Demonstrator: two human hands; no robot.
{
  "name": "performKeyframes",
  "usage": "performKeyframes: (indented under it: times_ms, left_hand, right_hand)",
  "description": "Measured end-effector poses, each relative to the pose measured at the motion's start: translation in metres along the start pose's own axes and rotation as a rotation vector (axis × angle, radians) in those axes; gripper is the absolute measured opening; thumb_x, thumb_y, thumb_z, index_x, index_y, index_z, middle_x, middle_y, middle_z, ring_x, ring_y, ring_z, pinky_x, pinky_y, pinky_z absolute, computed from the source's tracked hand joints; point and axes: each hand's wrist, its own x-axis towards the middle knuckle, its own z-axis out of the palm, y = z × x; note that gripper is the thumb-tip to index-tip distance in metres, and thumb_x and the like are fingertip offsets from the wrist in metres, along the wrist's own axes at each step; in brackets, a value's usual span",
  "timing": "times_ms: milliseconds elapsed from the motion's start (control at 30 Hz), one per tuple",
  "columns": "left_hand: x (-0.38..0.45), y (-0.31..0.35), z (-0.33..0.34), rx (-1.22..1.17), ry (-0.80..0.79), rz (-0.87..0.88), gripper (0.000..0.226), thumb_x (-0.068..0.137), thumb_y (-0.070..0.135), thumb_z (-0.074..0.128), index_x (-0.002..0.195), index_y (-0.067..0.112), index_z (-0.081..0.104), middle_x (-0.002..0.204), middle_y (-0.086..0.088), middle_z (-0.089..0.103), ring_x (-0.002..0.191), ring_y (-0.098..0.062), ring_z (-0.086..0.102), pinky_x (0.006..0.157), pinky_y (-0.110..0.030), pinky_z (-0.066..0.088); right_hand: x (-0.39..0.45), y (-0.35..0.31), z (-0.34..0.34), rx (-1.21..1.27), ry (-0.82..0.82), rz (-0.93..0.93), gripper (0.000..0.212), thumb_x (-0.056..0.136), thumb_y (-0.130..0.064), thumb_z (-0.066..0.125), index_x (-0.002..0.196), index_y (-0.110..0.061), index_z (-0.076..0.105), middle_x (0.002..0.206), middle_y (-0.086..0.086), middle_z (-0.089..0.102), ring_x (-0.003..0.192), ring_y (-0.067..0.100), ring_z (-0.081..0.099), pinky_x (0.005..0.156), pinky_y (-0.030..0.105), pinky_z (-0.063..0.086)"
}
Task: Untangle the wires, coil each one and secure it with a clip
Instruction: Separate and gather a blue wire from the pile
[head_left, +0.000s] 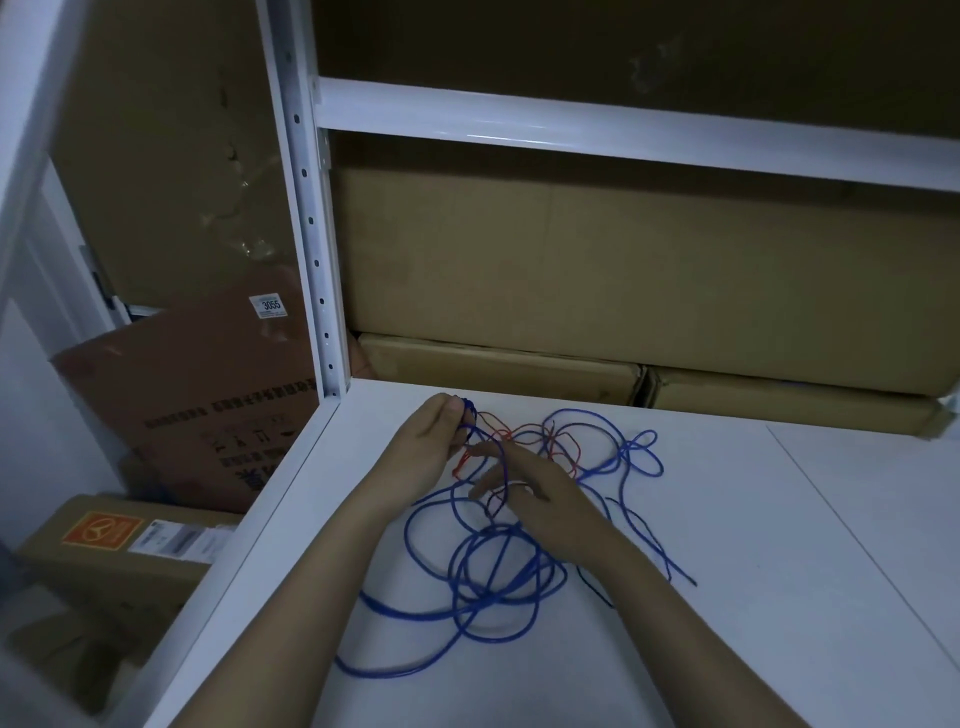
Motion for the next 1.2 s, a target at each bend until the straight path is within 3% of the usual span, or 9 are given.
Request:
performKeyframes:
  times_ms: [100,200,367,567,767,867,1000,1067,1200]
  left_hand:
    - [0.000,-0.006,-0.002,0.074,0.031,0.017,0.033,0.104,0.023,0.032,0.075,0.020,0.045,0.068,0.005,0.043,0.053,0.006,0.044,0.059,-0.007,0.035]
    - [-0.001,-0.012,-0.002,0.118,0.045,-0.006,0.030,0.104,0.026,0.032,0.079,0.018,0.045,0.071,0.005,0.044,0.057,0.004,0.044,0.060,-0.006,0.035]
    - [-0.006,-0.026,0.000,0.180,-0.016,-0.105,0.033,0.105,0.031,0.031,0.079,0.017,0.046,0.071,0.005,0.045,0.066,-0.008,0.044,0.067,-0.014,0.037]
    - [-0.029,-0.022,0.010,-0.063,-0.233,-0.125,0.047,0.106,0.028,0.022,0.080,0.007,0.055,0.053,0.008,0.043,0.053,-0.007,0.039,0.061,-0.020,0.032]
    - [-0.038,-0.011,0.012,-0.721,-0.137,-0.168,0.038,0.103,0.025,0.026,0.083,0.007,0.052,0.052,0.006,0.037,0.050,-0.007,0.037,0.060,-0.020,0.032]
    - [-0.030,-0.013,0.005,-0.886,0.033,-0.216,0.037,0.104,0.028,0.026,0.091,0.012,0.057,0.059,0.006,0.048,0.055,-0.006,0.048,0.065,-0.022,0.032]
    - [-0.020,-0.029,0.002,-0.580,0.193,-0.135,0.027,0.104,0.021,0.029,0.104,0.015,0.056,0.075,0.010,0.067,0.076,-0.006,0.063,0.086,-0.026,0.043]
    - [-0.017,-0.035,0.003,-0.320,0.211,-0.091,0.023,0.104,0.022,0.031,0.106,0.017,0.054,0.078,0.010,0.070,0.084,-0.010,0.064,0.101,-0.039,0.043]
    - [-0.027,-0.039,0.008,0.241,0.159,0.055,0.026,0.105,0.023,0.029,0.096,0.023,0.054,0.078,0.015,0.067,0.085,0.008,0.059,0.104,-0.032,0.028]
  right_hand:
    - [-0.006,0.003,0.006,0.267,0.029,0.026,0.036,0.092,-0.018,0.034,0.114,-0.022,0.062,0.073,0.005,0.069,0.082,0.032,0.064,0.093,0.048,0.048]
    - [-0.007,-0.001,0.005,0.381,0.098,0.134,0.025,0.102,-0.025,0.040,0.099,-0.011,0.061,0.055,-0.001,0.053,0.053,0.016,0.050,0.071,0.033,0.049]
    - [0.004,0.003,-0.020,-0.362,0.354,0.001,0.016,0.100,-0.020,0.047,0.099,-0.017,0.063,0.091,0.006,0.061,0.081,0.017,0.055,0.068,0.023,0.038]
    - [0.016,-0.010,-0.038,-0.740,0.761,-0.307,0.026,0.086,-0.041,0.062,0.086,-0.017,0.073,0.077,0.001,0.060,0.075,0.015,0.053,0.060,0.024,0.036]
    - [0.012,0.019,-0.003,-0.421,0.348,-0.048,0.025,0.096,-0.032,0.055,0.101,-0.017,0.074,0.080,-0.005,0.059,0.070,0.005,0.052,0.064,0.019,0.041]
    - [0.004,0.030,0.018,-0.507,0.273,-0.149,0.026,0.098,-0.031,0.052,0.096,-0.015,0.072,0.076,0.006,0.065,0.069,0.019,0.057,0.063,0.035,0.047]
    - [-0.003,0.028,0.034,-0.669,0.196,-0.301,0.033,0.098,-0.026,0.044,0.117,-0.008,0.065,0.090,0.011,0.070,0.075,0.027,0.065,0.060,0.038,0.054]
    - [-0.006,0.021,0.037,-0.701,0.185,-0.375,0.030,0.097,-0.026,0.044,0.101,-0.007,0.067,0.078,0.006,0.067,0.064,0.022,0.061,0.051,0.033,0.051]
    - [-0.009,0.009,0.024,-0.601,0.212,-0.347,0.021,0.091,-0.025,0.056,0.081,-0.011,0.067,0.063,0.000,0.060,0.055,0.011,0.050,0.051,0.025,0.042]
